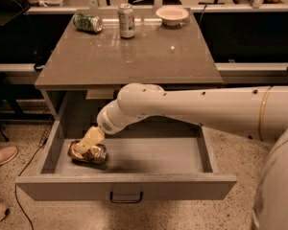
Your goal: Pick orange can from top drawer and place on counter
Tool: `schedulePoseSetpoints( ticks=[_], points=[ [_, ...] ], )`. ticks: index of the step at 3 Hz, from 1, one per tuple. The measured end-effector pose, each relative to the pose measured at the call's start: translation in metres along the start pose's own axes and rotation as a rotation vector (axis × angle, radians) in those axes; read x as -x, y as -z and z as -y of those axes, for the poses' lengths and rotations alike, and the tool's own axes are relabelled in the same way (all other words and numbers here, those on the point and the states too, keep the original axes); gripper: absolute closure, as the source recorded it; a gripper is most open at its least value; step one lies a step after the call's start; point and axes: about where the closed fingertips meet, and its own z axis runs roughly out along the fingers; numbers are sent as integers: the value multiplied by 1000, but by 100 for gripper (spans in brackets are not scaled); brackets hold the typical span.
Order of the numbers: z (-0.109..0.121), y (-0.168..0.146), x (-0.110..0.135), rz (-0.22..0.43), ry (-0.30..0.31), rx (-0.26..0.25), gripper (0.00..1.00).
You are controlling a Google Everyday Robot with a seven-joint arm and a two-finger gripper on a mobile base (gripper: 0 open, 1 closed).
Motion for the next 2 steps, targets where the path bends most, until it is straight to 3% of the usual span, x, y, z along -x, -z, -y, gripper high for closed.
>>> schedulePoseSetpoints(
  ticks=[2],
  points=[
    [-17, -46, -1, -61, 35, 33, 0]
  ],
)
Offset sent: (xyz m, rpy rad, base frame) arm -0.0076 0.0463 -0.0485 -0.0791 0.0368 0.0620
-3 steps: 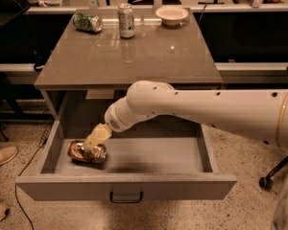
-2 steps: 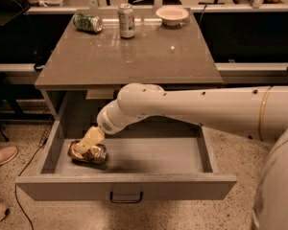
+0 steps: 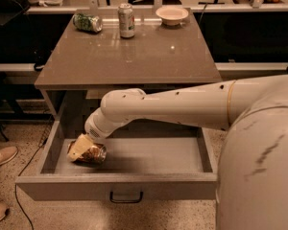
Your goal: Pick orange can from top drawer and place on counter
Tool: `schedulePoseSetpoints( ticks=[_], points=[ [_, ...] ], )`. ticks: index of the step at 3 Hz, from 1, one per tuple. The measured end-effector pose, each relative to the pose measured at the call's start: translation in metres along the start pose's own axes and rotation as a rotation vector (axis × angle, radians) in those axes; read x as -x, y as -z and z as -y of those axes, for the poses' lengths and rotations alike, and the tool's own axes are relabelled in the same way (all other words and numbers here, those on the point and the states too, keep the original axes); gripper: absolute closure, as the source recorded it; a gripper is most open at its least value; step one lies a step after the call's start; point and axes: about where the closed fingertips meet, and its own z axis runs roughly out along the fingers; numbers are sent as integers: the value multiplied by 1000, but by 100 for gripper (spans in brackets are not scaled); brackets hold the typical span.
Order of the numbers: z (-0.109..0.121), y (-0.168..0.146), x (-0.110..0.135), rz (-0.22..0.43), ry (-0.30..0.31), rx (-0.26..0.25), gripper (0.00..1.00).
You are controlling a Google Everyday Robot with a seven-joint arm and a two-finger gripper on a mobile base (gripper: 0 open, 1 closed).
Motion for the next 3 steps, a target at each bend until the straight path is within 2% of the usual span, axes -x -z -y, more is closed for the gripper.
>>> schedulePoseSetpoints(
  ticks=[1, 2, 3],
  points=[
    [-2, -14, -13, -35, -18, 11, 0],
    [0, -18, -36, -76, -62, 9, 22],
    [1, -17, -50, -97, -88, 1, 45]
  ],
)
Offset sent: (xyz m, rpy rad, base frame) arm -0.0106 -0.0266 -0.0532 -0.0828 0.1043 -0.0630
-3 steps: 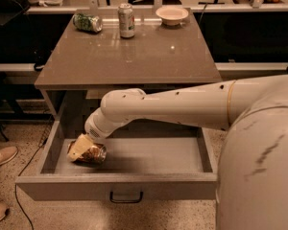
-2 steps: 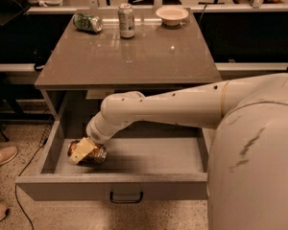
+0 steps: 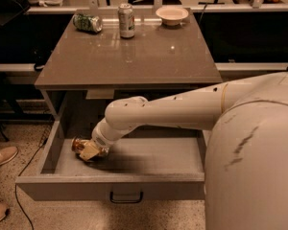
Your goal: Pick orange can from top drawer and place on counter
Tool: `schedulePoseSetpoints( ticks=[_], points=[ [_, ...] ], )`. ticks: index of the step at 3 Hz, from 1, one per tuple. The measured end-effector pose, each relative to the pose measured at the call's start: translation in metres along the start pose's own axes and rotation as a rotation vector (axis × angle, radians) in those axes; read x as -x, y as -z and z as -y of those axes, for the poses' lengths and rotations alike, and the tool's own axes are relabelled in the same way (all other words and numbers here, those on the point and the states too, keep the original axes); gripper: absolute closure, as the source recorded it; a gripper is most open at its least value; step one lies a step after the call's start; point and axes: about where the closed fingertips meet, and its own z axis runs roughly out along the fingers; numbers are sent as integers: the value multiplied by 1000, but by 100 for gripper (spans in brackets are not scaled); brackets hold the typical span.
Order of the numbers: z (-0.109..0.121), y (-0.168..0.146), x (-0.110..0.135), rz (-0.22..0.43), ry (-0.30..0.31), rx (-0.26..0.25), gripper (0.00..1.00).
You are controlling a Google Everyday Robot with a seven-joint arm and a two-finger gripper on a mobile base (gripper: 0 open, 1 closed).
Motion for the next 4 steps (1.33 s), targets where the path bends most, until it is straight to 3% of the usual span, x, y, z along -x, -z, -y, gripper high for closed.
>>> schedulePoseSetpoints(
  ticks=[1, 2, 3, 4],
  points=[
    [8, 15, -9, 1, -19, -39, 68],
    [15, 49, -10, 51, -29, -89, 91],
    [18, 105, -12, 132, -18, -150, 100],
    [22, 169, -16, 203, 14, -217, 100]
  ],
)
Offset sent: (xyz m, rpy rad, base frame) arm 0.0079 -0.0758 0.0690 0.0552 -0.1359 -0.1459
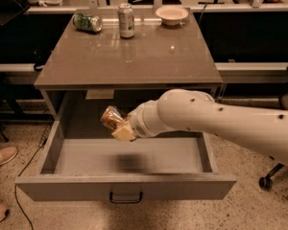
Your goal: Pick orange can from top drawer and place on counter
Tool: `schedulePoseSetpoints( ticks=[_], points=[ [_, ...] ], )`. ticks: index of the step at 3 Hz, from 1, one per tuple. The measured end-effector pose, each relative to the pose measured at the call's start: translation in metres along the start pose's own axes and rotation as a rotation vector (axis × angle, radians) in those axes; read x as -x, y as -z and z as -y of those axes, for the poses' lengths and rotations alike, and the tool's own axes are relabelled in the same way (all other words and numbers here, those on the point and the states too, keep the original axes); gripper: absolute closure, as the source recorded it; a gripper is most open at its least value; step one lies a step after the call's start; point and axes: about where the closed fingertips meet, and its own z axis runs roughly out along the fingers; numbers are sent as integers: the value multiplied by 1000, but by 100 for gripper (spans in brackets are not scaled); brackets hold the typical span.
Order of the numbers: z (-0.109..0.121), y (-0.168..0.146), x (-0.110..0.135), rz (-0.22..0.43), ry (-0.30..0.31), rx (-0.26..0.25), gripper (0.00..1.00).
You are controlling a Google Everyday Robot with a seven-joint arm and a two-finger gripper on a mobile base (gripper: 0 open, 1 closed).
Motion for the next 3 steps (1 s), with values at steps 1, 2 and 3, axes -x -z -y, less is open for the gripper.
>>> schedulePoseSetpoints(
  ticks=[1, 2, 3],
  points=[
    [22, 25, -25, -4, 0, -54, 100],
    [22, 25, -25, -3, 1, -55, 100],
    [37, 55, 1, 48, 33, -112, 100]
  ],
)
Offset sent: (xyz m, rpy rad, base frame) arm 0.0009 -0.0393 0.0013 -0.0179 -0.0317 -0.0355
